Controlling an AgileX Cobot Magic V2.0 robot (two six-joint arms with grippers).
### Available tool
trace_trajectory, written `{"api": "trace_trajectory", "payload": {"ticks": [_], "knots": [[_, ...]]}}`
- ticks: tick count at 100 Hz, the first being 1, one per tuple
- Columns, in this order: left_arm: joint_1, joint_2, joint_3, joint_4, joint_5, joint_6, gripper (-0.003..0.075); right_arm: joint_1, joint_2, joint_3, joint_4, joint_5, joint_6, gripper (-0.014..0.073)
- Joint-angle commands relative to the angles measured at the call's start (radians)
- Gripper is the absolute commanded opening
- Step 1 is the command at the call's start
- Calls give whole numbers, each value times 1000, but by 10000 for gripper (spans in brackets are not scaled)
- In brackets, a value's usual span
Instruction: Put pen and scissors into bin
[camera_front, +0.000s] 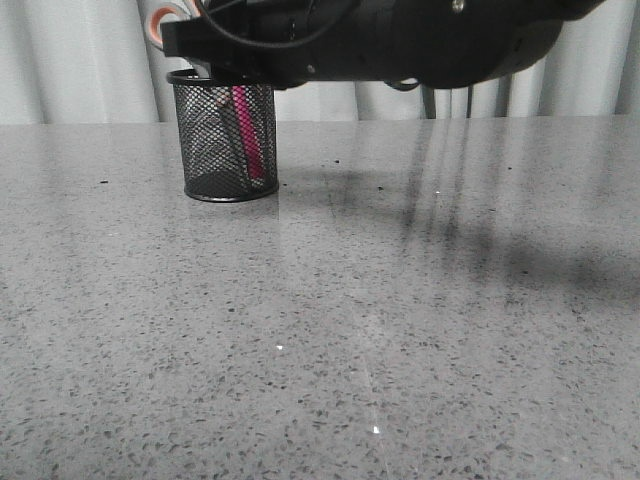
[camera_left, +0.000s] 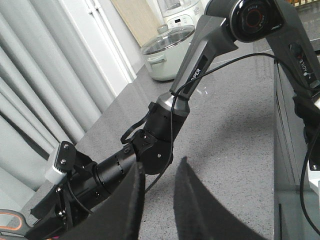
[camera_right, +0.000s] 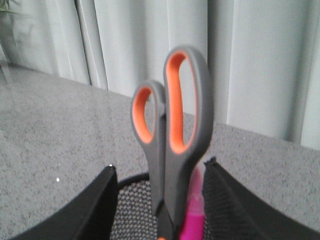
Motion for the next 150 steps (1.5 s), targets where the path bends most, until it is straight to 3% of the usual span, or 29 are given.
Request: {"api": "trace_trajectory", "payload": {"ticks": [1, 15, 29, 41, 51, 72, 82, 91, 104, 116, 134, 150], "knots": [[-10, 10, -20, -54, -45, -7, 125, 0, -91, -33, 0, -80, -2, 353], [-10, 10, -20, -54, -45, -7, 125, 0, -155, -33, 0, -53, -2, 351], [-10, 5, -6, -54, -108, -46, 107, 14, -272, -33, 0, 98, -2, 318], [-10, -27, 46, -40, -188, -104, 91, 38, -412, -33, 0, 374, -2, 158], [-10, -76, 116, -36, -280, -156, 81, 50, -533, -17, -10, 578, -2, -78], [-10, -240, 325, -39, -586, -271, 72, 50, -858, 238, -12, 605, -2, -57], [-10, -309, 417, -58, -657, -271, 71, 50, -1050, 398, -14, 621, -2, -57], [-10, -350, 488, -101, -664, -271, 65, 45, -1226, 520, -34, 678, -2, -57], [-10, -370, 558, -191, -664, -271, -18, 46, -1442, 614, -73, 839, -2, -56], [-10, -370, 584, -197, -666, -271, -19, 46, -1543, 625, -113, 975, -2, -56], [-10, -370, 597, -197, -666, -271, -19, 46, -1656, 625, -171, 1030, -2, -56], [-10, -370, 597, -197, -666, -271, -19, 46, -1786, 638, -231, 1183, -2, -56]]}}
